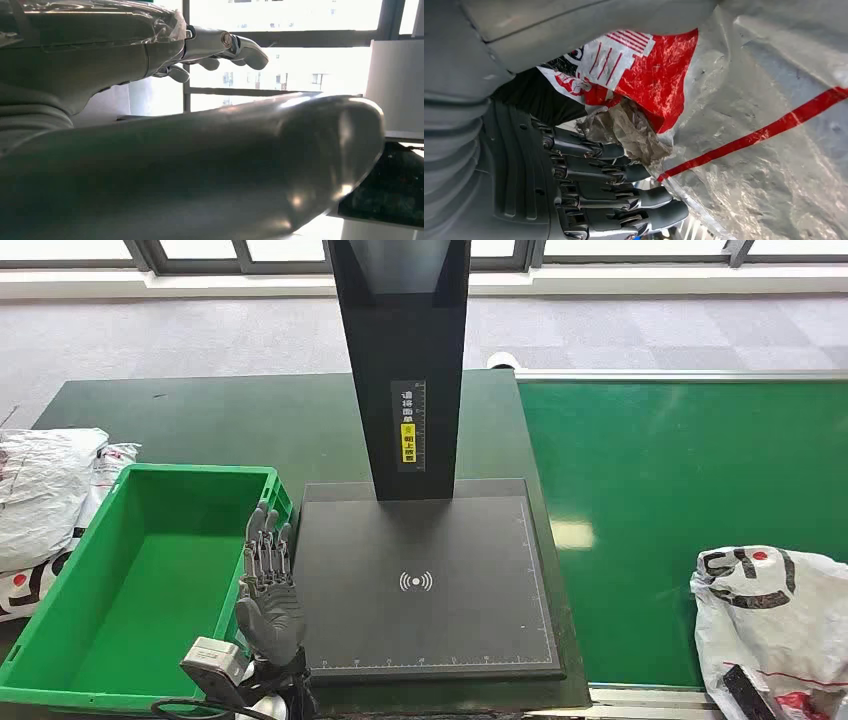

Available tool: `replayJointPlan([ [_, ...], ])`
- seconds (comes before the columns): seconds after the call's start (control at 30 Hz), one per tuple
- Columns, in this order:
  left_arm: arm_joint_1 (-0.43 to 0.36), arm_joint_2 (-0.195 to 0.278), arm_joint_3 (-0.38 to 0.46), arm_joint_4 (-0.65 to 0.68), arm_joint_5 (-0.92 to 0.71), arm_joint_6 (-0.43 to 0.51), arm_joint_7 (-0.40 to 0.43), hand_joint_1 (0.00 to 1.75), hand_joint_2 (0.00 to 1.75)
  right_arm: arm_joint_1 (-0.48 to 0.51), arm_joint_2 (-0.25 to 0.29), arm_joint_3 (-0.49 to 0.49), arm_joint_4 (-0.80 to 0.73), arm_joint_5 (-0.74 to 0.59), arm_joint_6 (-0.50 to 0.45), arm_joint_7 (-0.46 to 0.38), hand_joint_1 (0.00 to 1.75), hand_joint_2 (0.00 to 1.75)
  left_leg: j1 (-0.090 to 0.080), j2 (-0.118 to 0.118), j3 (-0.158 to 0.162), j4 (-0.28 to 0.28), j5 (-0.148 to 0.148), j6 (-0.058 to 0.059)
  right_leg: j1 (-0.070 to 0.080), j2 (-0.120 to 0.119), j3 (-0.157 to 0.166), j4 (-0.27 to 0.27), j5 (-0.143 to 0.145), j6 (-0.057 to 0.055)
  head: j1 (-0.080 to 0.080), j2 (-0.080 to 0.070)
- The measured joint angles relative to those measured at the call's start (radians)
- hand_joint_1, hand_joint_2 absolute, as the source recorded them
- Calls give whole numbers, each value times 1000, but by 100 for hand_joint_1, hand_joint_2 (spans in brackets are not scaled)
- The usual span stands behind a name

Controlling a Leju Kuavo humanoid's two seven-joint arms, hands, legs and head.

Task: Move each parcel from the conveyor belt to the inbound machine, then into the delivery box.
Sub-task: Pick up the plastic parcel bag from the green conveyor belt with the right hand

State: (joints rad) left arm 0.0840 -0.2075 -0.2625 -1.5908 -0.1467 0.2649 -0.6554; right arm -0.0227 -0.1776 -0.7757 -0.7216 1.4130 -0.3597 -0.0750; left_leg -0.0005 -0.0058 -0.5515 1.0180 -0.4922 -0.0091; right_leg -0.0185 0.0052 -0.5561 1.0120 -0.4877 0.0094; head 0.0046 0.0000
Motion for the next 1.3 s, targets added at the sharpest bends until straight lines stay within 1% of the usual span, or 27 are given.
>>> replayJointPlan([
  [0.2, -7, 0, 0, 16, -4, -10, 0, 0, 0, -46, -14, -17, 108, 21, 1, 0, 175, 175, 1, 1, 1, 0, 0, 0, 1, 1, 1, 0, 0, 1, 0, 0],
  [0.37, -12, 0, 0, 28, -4, -12, 0, 0, 0, -68, -15, -23, 161, 26, -10, -2, 175, 175, 1, 1, 2, 0, 1, 2, 1, 1, 2, -1, 1, 2, 0, 0],
  [0.6, -14, 0, 0, 36, -4, -10, 0, 0, 0, -70, -1, -53, 160, -17, -86, -79, 175, 175, 1, 0, 2, 1, 2, 3, 1, 0, 4, -2, 2, 3, 0, 0],
  [0.83, -15, 0, 0, 38, -4, -10, 0, 0, 0, -69, 12, -64, 158, -22, -89, -89, 175, 175, 1, 0, 1, 1, 2, 3, 1, 0, 4, -2, 2, 3, 0, 0],
  [0.9, -15, 0, 0, 39, -5, -10, 0, 0, 0, -67, 18, -66, 151, -39, -92, -108, 175, 175, 1, 0, 1, 1, 2, 3, 1, 0, 4, -2, 2, 3, 0, 0],
  [1.0, -15, 0, 0, 39, -11, -10, 0, 0, 0, -53, 47, -76, 96, -93, -87, -172, 175, 175, 1, 0, 1, 1, 2, 3, 1, 0, 3, -2, 2, 3, 0, 0],
  [1.1, -14, 0, 0, 42, -14, -7, 0, 0, 0, -21, 102, -86, -14, -159, -54, -247, 175, 175, 1, 0, 0, 1, 2, 3, 1, -1, 3, -2, 2, 3, 0, 0],
  [1.17, -13, 0, -1, 43, -16, 10, 0, 0, 0, 11, 148, -91, -118, -255, -38, -346, 175, 175, 1, -1, 0, 0, 2, 3, 1, -1, 2, -2, 2, 3, 0, 0],
  [1.23, -9, 0, -6, 42, -20, 31, 0, 0, 0, 43, 200, -94, -244, -384, -15, -470, 175, 175, 1, -1, -1, 0, 2, 2, 1, -1, 1, -2, 2, 3, 0, 0],
  [1.3, -3, -1, -15, 38, -26, 43, 0, 0, 0, 78, 257, -92, -383, -490, 22, -561, 175, 175, 1, -1, -1, 0, 2, 2, 1, -1, 1, -2, 2, 2, 0, 0],
])
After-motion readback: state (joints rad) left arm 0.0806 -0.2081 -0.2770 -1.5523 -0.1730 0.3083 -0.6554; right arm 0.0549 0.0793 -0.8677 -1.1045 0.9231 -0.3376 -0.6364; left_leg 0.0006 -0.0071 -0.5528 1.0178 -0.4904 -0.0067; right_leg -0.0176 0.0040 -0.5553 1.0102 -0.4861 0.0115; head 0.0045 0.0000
